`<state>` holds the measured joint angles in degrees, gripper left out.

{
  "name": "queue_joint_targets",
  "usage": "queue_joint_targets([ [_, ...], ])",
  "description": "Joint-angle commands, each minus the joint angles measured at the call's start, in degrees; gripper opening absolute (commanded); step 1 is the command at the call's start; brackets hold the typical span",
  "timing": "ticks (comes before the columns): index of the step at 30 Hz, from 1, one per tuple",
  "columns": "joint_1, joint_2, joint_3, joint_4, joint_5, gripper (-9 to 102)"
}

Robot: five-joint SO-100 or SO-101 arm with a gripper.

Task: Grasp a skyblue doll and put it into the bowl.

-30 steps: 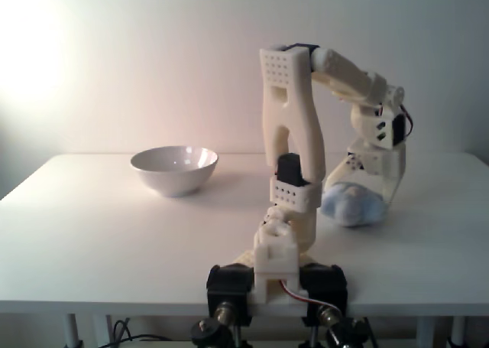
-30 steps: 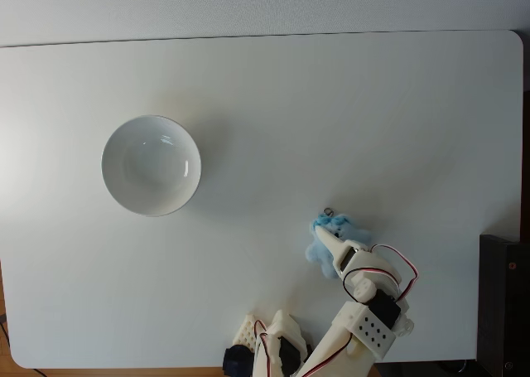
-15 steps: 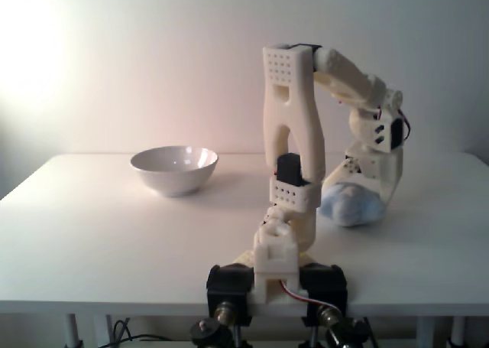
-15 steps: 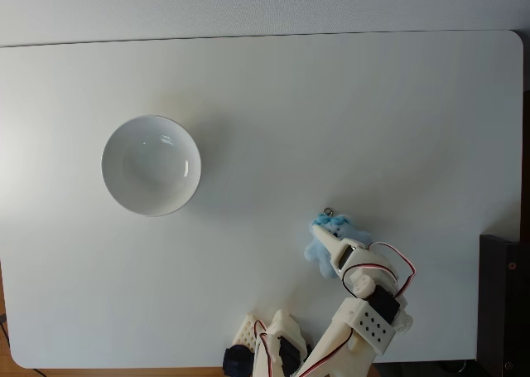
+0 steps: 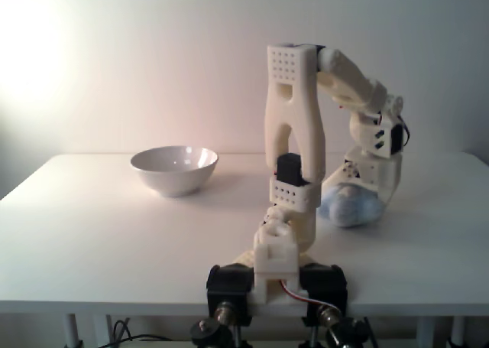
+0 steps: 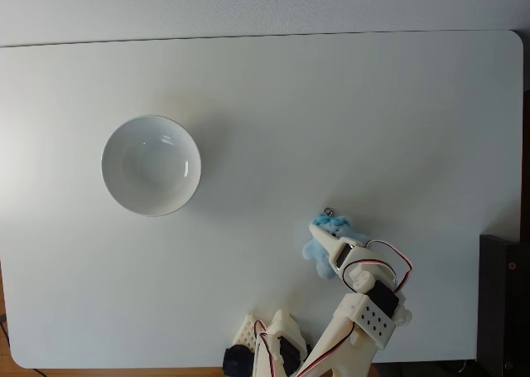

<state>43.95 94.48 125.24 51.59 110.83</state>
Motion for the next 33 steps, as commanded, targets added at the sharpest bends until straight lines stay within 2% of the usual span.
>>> queue_joint_targets([
  [1,-0.5,0.0,-1.2,-0.6,0.0,54],
  [5,-0.5,0.0,-1.2,-0.6,0.0,49],
  [14,-0.5,0.3,-1.2,-0.6,0.0,16],
  [20,-0.5,0.5,-1.2,-0.5,-0.1,0],
  [33,-0.6,1.5,-2.0,-0.4,-0.1,0],
])
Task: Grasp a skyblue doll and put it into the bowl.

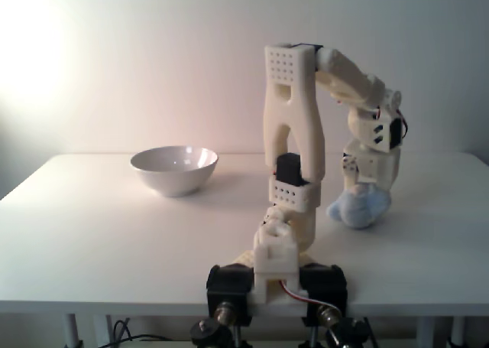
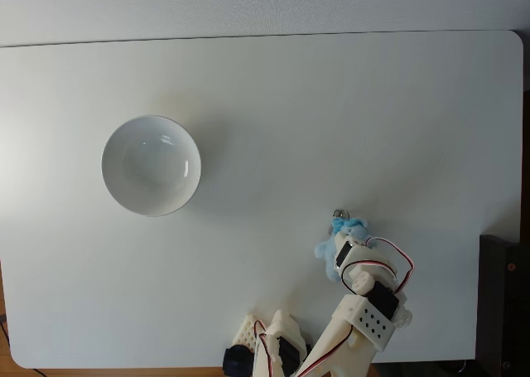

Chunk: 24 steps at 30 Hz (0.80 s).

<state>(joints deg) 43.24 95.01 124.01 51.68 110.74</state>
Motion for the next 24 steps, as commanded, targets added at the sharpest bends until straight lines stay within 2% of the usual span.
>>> queue_joint_targets([
  [1,0.1,1.6,-0.8,-0.5,0.0,0],
  [24,0.1,23.6,-0.8,0.1,-0.1,0],
])
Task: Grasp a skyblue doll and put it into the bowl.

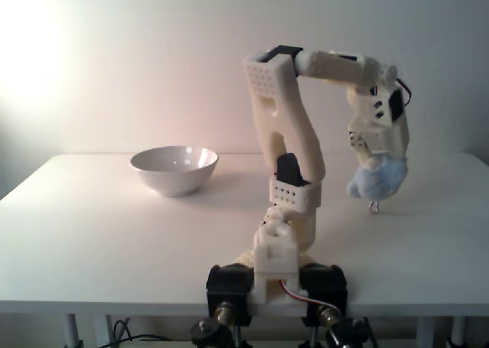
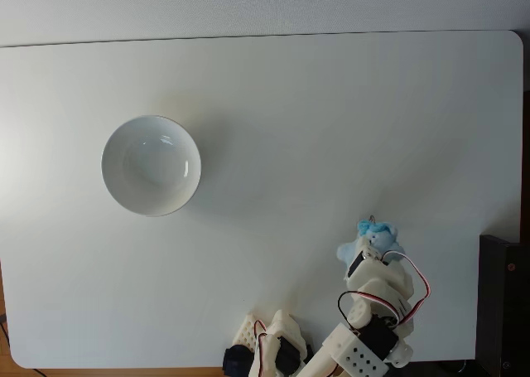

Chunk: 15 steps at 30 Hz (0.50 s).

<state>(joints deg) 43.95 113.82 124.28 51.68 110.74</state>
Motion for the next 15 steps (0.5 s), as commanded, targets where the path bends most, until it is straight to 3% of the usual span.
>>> queue_joint_targets([
  [1,-0.7,6.2,-1.1,0.1,-0.1,0],
  [15,-7.6,23.4,-1.5,0.1,-0.2,4],
])
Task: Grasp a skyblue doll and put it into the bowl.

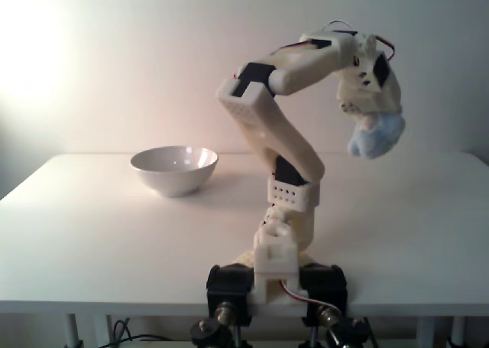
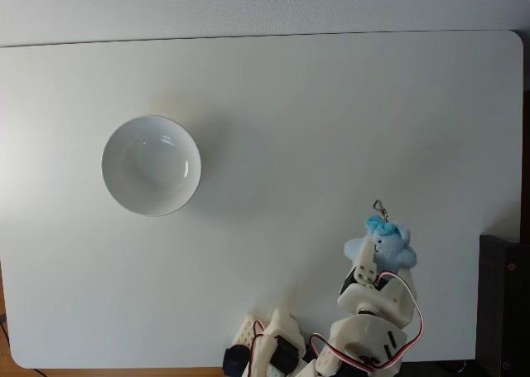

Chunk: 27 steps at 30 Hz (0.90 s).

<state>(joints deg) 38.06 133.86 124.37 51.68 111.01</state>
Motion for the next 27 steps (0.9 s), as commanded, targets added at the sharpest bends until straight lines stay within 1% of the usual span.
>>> queue_joint_targets([
  [1,-2.5,4.0,-2.2,0.2,-0.4,5],
  [7,-10.4,4.2,-8.3,0.2,-0.6,8],
  [22,-30.5,3.2,-18.8,-0.7,-0.6,8],
  [27,-35.9,-1.2,-22.7,-0.7,-0.5,8],
])
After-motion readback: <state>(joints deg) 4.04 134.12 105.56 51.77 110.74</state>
